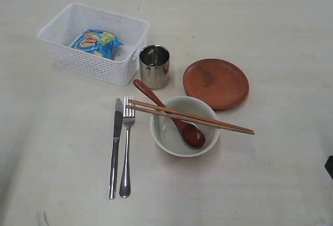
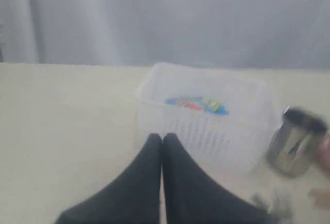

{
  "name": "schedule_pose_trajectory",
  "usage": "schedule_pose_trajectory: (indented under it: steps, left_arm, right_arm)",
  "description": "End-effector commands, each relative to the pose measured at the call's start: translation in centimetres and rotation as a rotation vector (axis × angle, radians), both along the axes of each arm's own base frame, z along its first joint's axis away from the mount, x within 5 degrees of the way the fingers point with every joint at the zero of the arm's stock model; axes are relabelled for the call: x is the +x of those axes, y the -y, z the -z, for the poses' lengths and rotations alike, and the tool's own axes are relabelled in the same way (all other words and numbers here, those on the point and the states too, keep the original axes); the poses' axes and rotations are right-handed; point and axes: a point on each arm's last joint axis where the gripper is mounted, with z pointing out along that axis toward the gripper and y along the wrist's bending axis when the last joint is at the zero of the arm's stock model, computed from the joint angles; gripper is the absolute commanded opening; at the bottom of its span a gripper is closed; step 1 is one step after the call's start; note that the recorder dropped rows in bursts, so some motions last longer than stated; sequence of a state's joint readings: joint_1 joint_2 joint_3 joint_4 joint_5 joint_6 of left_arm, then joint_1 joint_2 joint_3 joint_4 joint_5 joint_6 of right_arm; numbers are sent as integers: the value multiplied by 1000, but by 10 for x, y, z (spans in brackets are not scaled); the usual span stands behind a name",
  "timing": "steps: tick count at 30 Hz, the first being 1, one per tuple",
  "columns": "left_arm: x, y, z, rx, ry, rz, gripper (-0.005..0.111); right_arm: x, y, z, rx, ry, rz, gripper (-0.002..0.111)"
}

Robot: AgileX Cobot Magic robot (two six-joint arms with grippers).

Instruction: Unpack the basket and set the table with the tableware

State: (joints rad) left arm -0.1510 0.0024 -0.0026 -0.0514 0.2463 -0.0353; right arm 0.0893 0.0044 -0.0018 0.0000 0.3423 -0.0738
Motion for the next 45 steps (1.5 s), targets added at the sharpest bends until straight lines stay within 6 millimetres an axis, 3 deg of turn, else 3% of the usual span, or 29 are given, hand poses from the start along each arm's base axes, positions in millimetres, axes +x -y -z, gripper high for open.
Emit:
schedule_pose_trajectory:
  steps: [1, 6, 9, 13, 17, 20, 23, 27, 32, 36, 38, 41, 43, 44, 45]
  left_arm:
    - [1, -1, -21, -463, 165, -29, 0]
    - [-2, -9, -40, -676, 361, -52, 0]
    - [-3, -10, -43, -821, 377, -42, 0]
    - [-3, -7, -64, -779, 342, -22, 0]
    - [9, 0, -99, -583, 230, -16, 0]
    - [29, 7, -132, -391, 134, 1, 0]
    - [63, 16, -154, -205, -12, 36, 0]
    - [105, 25, -173, -111, -145, 73, 2]
    - [168, 40, -181, -60, -380, 128, 27]
    - [217, 54, -166, -20, -627, 190, 53]
    - [250, 71, -151, 12, -753, 248, 64]
    - [289, 100, -126, 69, -838, 319, 65]
    - [311, 118, -99, 152, -877, 368, 65]
    - [323, 125, -76, 229, -916, 369, 65]
    - [327, 126, -68, 264, -929, 366, 65]
  right_arm:
    - [0, 1, 0, -13, 8, 9, 0]
    - [0, 1, 0, -13, 8, 9, 0]
    - [0, 1, 0, -13, 8, 9, 0]
    - [0, 1, 0, -13, 8, 9, 0]
    - [0, 1, 0, -13, 8, 9, 0]
    - [0, 1, 0, -13, 8, 9, 0]
    - [0, 1, 0, -13, 8, 9, 0]
    - [0, 1, 0, -13, 8, 9, 0]
    - [0, 1, 0, -13, 8, 9, 0]
    - [0, 1, 0, -13, 8, 9, 0]
    - [0, 1, 0, -13, 8, 9, 0]
    - [0, 1, 0, -13, 8, 9, 0]
    - [0, 1, 0, -13, 8, 9, 0]
    - [0, 1, 0, -13, 8, 9, 0]
    - [0, 1, 0, -13, 8, 9, 0]
